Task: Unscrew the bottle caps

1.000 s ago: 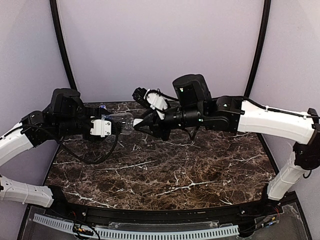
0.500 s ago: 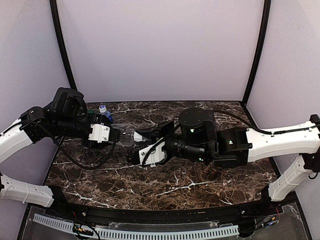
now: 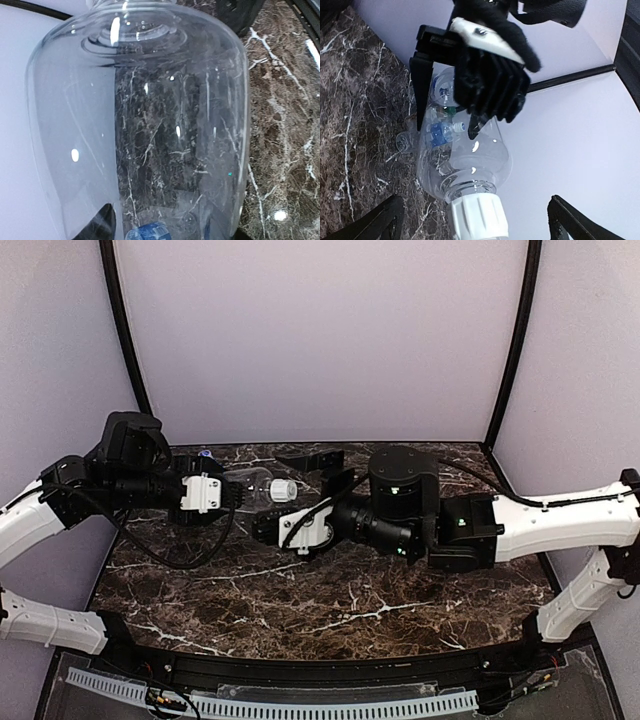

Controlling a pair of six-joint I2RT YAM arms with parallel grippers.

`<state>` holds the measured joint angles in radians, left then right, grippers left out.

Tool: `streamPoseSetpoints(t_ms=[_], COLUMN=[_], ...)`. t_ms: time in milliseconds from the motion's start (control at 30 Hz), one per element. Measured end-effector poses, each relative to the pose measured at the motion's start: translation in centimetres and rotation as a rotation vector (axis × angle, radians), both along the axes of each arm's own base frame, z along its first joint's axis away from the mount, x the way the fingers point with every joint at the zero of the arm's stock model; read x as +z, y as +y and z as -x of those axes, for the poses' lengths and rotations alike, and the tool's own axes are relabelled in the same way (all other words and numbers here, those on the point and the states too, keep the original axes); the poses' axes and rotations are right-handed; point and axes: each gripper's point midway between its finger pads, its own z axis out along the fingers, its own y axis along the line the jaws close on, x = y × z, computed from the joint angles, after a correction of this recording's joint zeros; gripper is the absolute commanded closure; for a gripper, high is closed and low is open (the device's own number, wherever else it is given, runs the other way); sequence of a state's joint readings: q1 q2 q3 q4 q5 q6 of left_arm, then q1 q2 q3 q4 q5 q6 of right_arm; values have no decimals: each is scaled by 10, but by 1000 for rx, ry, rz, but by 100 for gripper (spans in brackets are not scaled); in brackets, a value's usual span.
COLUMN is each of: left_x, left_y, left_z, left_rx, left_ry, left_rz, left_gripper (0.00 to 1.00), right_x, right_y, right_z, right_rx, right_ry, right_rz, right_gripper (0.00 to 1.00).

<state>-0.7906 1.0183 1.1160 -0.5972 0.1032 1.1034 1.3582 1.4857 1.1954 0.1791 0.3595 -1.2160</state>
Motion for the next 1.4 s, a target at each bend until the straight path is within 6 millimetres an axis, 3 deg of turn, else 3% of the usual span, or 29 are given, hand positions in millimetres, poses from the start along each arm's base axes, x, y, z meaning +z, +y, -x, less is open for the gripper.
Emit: streamPoseSetpoints(t_ms=[200,400,533,667,800,933,1100,1300,1400], left_x=[6,24,39,43,43,42,43,41,35], left_y=[7,12,13,13,12,13,14,16,15], left_z=[-36,-61,-67,-69,-69,-70,-71,-71,-67], left_rx=[137,221,240,240,238,237,243,250,234], left_ry=[-188,-373,-454,-485,-493,-498,-507,-506,-469], left_rz=[23,30,38,35,29,22,14,6,5], left_gripper=[55,55,55,55,55,55,55,55,54], right_x=[26,54,47,29,21,22,24,23,21], right_y=[-6,-32,-33,-19,-10,-7,-1,1,2], right_z=[-19,-73,-90,-85,-81,-75,-70,-70,-65], right_rx=[13,-56,-98,-121,-129,-103,-68,-50,-39], right_ry=[508,1134,1438,1654,1767,1811,1848,1851,1748], right_rz=[-254,-612,-724,-719,-703,-684,-656,-618,-555], right_gripper=[1,1,5,19,48,65,98,100,100])
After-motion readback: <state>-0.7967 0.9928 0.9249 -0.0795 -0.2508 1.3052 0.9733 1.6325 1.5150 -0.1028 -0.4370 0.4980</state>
